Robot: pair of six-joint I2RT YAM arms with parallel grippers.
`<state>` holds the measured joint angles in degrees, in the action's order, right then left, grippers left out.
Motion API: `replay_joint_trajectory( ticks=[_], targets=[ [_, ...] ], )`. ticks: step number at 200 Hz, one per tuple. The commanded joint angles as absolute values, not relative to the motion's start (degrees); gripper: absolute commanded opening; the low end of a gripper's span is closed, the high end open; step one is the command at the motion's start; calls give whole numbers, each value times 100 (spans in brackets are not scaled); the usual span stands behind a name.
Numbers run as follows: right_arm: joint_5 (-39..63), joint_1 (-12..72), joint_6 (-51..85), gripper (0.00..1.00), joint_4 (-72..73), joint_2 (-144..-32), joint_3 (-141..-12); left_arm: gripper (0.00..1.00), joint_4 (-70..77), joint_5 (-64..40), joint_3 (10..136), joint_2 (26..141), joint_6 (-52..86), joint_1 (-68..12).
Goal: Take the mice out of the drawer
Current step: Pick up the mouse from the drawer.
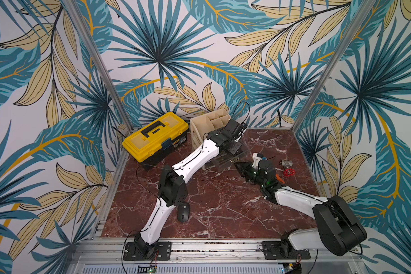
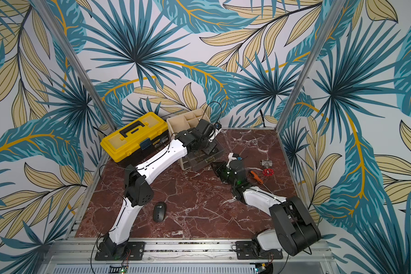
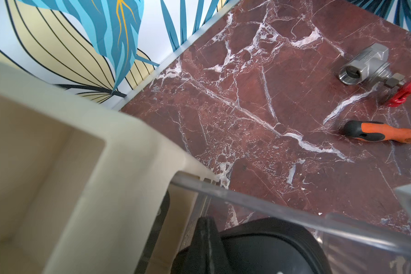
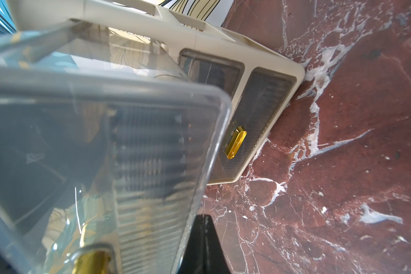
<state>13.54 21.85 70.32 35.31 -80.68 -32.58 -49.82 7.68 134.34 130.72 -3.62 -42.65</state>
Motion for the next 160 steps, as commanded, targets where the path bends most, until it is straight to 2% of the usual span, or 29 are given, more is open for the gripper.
replay_joint_trajectory(
  ticks=[1,160],
  targets=[
    [1428,2211,7064,0,3722,-8128,-3362,0,-5746,879,13596,13030,-473,-4236],
    [1546,2215,6988,0,3730,-8157,-3487,0,-6473,195,13334,12370,-633,-4212]
  ],
)
